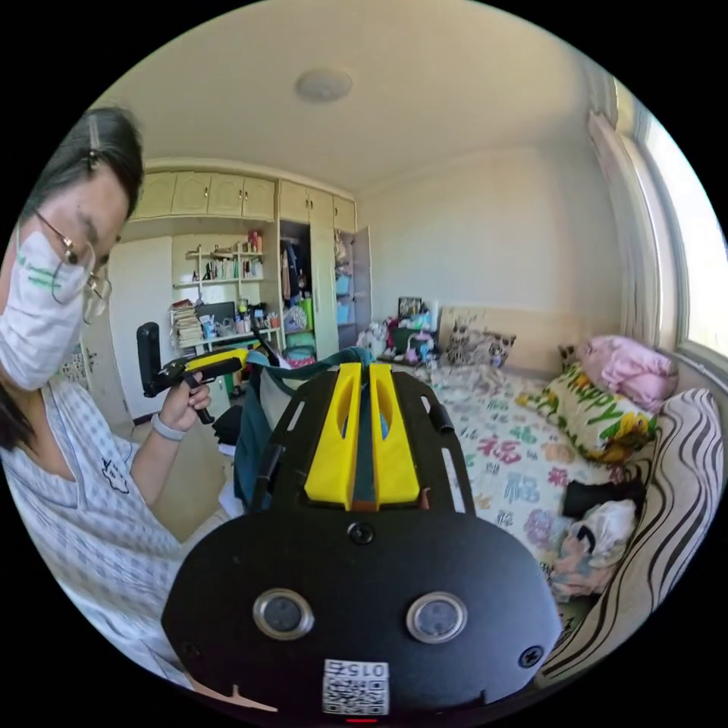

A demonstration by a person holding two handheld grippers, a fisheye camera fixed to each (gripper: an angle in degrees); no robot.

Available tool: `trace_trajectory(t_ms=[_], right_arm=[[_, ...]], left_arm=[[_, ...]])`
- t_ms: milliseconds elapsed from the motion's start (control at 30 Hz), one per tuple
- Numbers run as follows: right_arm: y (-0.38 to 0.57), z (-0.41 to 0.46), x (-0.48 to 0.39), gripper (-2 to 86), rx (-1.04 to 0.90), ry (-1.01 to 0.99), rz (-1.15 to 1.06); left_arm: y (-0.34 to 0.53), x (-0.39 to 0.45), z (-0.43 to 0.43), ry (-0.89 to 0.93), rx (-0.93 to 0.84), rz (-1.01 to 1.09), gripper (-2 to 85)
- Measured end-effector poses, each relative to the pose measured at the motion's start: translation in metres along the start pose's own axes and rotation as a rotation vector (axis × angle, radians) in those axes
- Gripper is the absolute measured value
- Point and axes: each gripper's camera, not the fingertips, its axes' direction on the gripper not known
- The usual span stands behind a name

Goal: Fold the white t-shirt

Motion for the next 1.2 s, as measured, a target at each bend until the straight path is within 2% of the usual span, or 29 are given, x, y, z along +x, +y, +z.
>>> trace_trajectory(t_ms=[167,267,400,500,600,667,733,800,833,867,933,967,1067,1133,1200], right_arm=[[-0.026,-0.075,-0.02,0.6,0.21,0.197,-0.096],[-0.034,-0.096,-0.028,0.6,0.331,0.302,-0.153],[-0.046,-0.098,-0.016,0.5,0.374,0.379,-0.21],[-0.058,-0.078,0.019,0.6,0.321,0.402,-0.216],[-0.065,-0.033,0.081,0.8,0.183,0.421,-0.162],[-0.062,0.024,0.15,1.3,0.0,0.431,-0.074],[-0.052,0.079,0.214,1.9,-0.167,0.427,0.011],[-0.028,0.138,0.286,2.9,-0.313,0.326,0.157],[-0.002,0.172,0.332,3.8,-0.443,0.177,0.284],[0.028,0.193,0.366,4.4,-0.543,0.023,0.416],[0.071,0.193,0.385,5.1,-0.538,-0.09,0.475],[0.1,0.185,0.389,5.5,-0.561,-0.058,0.479],[0.187,0.158,0.395,7.0,-0.728,-0.028,0.561],[0.237,0.139,0.401,8.3,-0.808,-0.05,0.693],[0.276,0.121,0.404,9.1,-0.827,-0.105,0.827]], left_arm=[[-0.031,-0.003,-0.038,0.051,0.191,0.046,-0.8],[-0.05,-0.006,-0.047,0.012,0.291,0.088,-0.8],[-0.075,-0.029,-0.02,-0.021,0.353,0.101,-0.8],[-0.091,-0.057,0.035,0.006,0.308,0.076,-0.8],[-0.102,-0.088,0.132,0.03,0.143,0.053,-0.8],[-0.101,-0.108,0.213,0.049,-0.006,0.039,-0.8],[-0.082,-0.135,0.34,0.064,-0.222,0.0,-0.6],[-0.051,-0.156,0.43,0.061,-0.389,-0.062,-0.5],[-0.025,-0.169,0.474,0.06,-0.522,-0.102,-0.5],[-0.011,-0.175,0.488,0.059,-0.574,-0.117,-0.6],[0.039,-0.186,0.499,0.128,-0.628,-0.158,-0.7],[0.052,-0.187,0.495,0.144,-0.634,-0.159,-0.8],[0.132,-0.19,0.468,0.194,-0.819,-0.179,-0.8],[0.191,-0.201,0.438,0.229,-0.989,-0.291,-0.6],[0.222,-0.215,0.413,0.263,-1.051,-0.449,-0.2]])
